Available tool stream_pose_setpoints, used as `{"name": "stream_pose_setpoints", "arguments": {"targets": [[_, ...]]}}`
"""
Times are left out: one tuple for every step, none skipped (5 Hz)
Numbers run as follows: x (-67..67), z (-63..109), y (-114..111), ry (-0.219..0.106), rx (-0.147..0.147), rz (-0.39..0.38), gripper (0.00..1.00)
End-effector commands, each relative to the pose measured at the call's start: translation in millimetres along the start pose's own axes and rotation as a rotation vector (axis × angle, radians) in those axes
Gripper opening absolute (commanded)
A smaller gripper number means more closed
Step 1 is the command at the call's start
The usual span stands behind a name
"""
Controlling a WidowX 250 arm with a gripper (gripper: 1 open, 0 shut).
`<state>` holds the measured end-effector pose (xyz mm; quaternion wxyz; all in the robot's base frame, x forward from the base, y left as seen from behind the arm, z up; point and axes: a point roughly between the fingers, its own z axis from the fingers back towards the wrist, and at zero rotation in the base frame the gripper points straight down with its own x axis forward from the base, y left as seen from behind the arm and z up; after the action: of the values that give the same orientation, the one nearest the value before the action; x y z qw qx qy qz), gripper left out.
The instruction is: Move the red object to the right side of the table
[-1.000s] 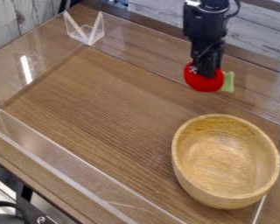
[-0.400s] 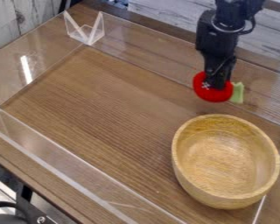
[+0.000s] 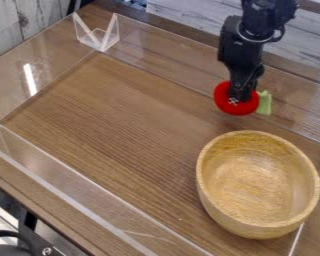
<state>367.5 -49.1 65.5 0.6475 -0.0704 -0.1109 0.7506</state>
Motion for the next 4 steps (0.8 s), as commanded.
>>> {"name": "stream_pose_setpoints", "arguments": {"targets": [[-0.7,8.0,-6.5,-0.014,-0.041,0.063,0.00],[-1.4,-6.5,-2.2,-0.010,-0.041,0.020,0.00],[1.5,-1.3,-5.6,-0.024,-0.028,0.059,1.00],[3.4,3.5,-12.4,-0.036,-0.015,0.095,1.00]]}}
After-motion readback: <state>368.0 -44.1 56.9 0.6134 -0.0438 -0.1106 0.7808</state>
